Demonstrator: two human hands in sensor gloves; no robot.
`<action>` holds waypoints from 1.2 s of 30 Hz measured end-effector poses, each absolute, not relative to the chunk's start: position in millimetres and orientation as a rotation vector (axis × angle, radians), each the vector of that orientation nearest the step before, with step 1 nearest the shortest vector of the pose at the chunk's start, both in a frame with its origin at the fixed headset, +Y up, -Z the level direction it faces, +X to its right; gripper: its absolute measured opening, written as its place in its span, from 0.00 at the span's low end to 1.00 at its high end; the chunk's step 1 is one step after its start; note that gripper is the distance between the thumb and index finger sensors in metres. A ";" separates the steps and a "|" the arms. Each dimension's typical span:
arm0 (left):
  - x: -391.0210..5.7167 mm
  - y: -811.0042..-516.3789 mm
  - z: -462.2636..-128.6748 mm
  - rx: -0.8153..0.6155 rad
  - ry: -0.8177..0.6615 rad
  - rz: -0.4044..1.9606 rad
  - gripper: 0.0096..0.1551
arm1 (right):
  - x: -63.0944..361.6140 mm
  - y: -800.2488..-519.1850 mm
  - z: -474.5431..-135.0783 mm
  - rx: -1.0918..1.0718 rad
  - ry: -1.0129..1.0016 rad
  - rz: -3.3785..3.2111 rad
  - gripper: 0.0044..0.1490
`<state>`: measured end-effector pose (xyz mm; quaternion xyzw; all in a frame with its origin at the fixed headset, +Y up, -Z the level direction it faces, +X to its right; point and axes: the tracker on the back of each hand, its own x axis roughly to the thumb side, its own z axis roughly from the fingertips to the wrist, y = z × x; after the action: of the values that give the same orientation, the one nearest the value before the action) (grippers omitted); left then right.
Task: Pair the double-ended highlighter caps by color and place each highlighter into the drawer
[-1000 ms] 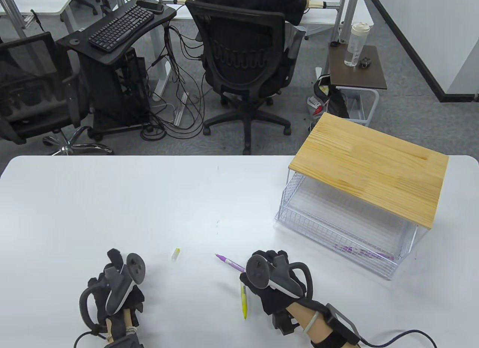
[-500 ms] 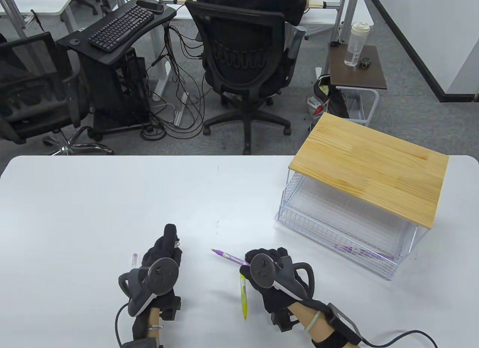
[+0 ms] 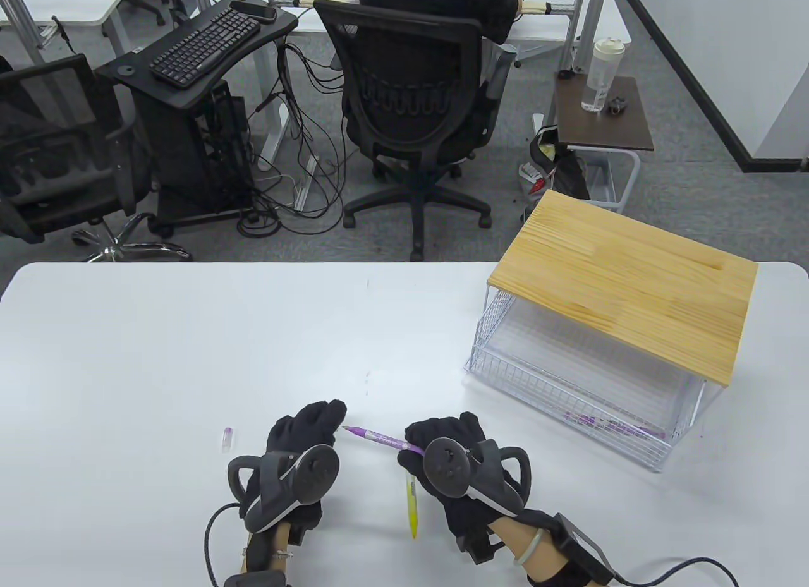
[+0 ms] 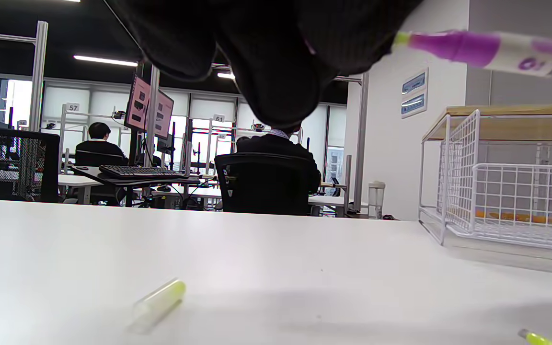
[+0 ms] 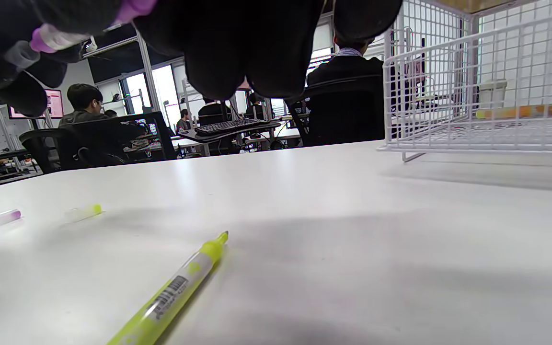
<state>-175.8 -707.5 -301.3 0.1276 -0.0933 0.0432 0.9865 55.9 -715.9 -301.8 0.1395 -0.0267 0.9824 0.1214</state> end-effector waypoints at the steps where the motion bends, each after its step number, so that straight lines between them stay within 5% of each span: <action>1: -175.2 -707.2 -301.1 0.259 -0.188 0.086 0.27 | 55.6 -716.0 -301.7 0.409 -0.076 2.869 0.30; 25: -152.4 -704.5 -291.7 0.387 -0.313 -0.007 0.26 | 60.1 -718.8 -304.6 0.376 -0.125 2.881 0.28; 36: -138.9 -697.5 -281.5 0.475 -0.338 -0.087 0.27 | 74.4 -716.0 -316.0 0.399 0.141 2.663 0.28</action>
<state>-138.9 -697.5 -281.5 0.2341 -0.1667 -0.0429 0.9569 74.4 -716.0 -316.0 0.1445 0.0510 0.9632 0.2208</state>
